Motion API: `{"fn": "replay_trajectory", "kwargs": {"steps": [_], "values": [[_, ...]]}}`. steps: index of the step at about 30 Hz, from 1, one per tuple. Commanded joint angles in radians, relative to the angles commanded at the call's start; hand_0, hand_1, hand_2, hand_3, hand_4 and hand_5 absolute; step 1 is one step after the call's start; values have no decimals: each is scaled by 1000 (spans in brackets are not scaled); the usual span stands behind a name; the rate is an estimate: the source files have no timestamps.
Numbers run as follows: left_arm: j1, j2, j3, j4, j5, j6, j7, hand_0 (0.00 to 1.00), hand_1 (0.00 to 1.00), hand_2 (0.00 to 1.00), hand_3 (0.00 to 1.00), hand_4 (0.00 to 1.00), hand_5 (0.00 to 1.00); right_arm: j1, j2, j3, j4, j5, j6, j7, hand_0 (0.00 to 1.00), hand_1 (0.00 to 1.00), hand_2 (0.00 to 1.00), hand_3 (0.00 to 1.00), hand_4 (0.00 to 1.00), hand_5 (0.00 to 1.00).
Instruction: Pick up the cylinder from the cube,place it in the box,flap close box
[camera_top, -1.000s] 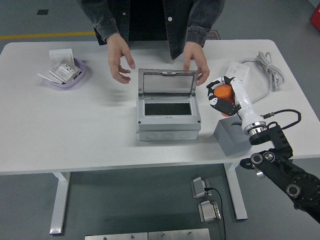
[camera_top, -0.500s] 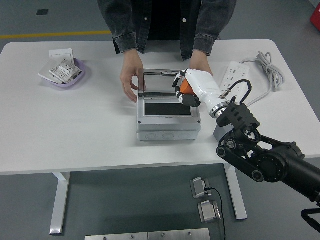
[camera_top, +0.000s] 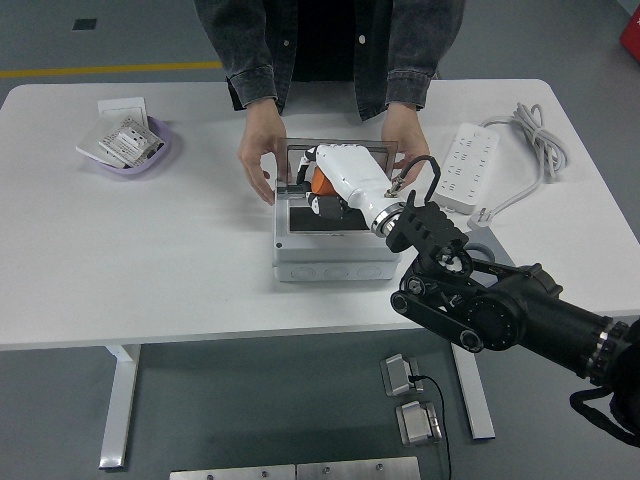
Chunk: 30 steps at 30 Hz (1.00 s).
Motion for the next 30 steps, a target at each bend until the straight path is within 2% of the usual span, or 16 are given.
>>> {"fn": "replay_trajectory", "kwargs": {"steps": [8, 16, 17, 22, 23, 28, 29, 30], "values": [[-5, 0, -3, -2, 9, 0, 0, 628, 648, 615, 628, 663, 193, 6, 5, -48, -36, 43, 5, 28, 2, 62, 167, 183, 2, 2], [-13, -1, -28, -7, 42, 1, 0, 628, 648, 614, 628, 662, 195, 18, -5, -16, -68, 81, 72, 94, 2, 67, 174, 191, 2, 2], [-13, -1, -28, -7, 43, 1, 0, 628, 648, 615, 628, 662, 195, 18, -7, -12, -70, 85, 77, 99, 2, 90, 237, 265, 2, 2], [-13, -1, -20, -6, 37, 0, 0, 628, 648, 615, 628, 662, 195, 14, -10, -8, -74, 104, 84, 112, 2, 90, 237, 265, 2, 2], [-13, -1, -19, -6, 36, 0, 1, 629, 649, 614, 628, 661, 196, 13, -10, -8, -74, 105, 84, 113, 86, 240, 448, 588, 632, 192], [-15, -1, -17, -5, 36, 0, 1, 629, 649, 614, 628, 661, 196, 7, -8, -5, -74, 117, 77, 121, 86, 240, 448, 588, 632, 192], [-15, -1, -17, -5, 35, 0, 1, 629, 648, 614, 628, 660, 196, 6, -8, -4, -74, 119, 75, 122, 165, 310, 457, 599, 784, 420], [-15, -1, -15, -5, 34, 0, 1, 629, 648, 614, 628, 660, 196, 5, -7, -2, -73, 121, 73, 124, 165, 310, 457, 599, 784, 420]]}}
